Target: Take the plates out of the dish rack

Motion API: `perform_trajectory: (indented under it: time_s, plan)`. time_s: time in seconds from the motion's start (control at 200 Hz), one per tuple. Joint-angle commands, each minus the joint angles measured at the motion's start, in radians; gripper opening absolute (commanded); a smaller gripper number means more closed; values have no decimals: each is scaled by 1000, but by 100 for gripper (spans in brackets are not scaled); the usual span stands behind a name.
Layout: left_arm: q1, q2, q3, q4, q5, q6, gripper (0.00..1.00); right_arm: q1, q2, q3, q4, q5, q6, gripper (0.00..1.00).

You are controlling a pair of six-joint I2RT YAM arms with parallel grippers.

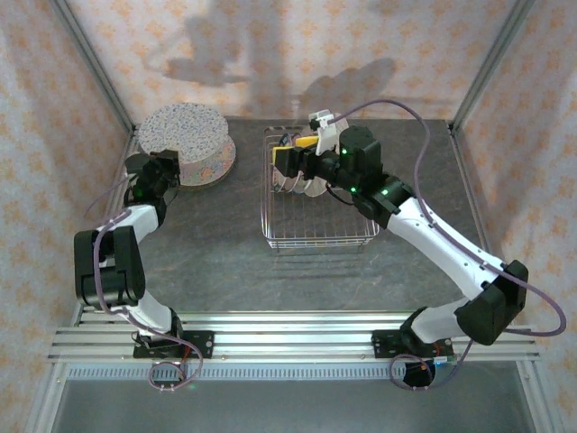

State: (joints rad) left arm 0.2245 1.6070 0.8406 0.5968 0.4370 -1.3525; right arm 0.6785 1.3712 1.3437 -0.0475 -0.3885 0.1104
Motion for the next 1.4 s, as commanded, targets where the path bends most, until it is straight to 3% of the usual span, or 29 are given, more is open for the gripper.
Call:
perform_trajectory:
  time_s: [0.0,0.165,0.45,1.396]
  plan:
    - [10,29,8,166,27,45,0,5,-45,-18,102,52,-68,77]
    - [19,95,8,197,35,56,0,15,-54,-40,144,87,-94,87]
    - [27,212,39,252,69,51,0,20,-44,-18,120,105,-101,95]
    - [41,364,106,253,119,73,0,20,-33,25,70,85,-92,95]
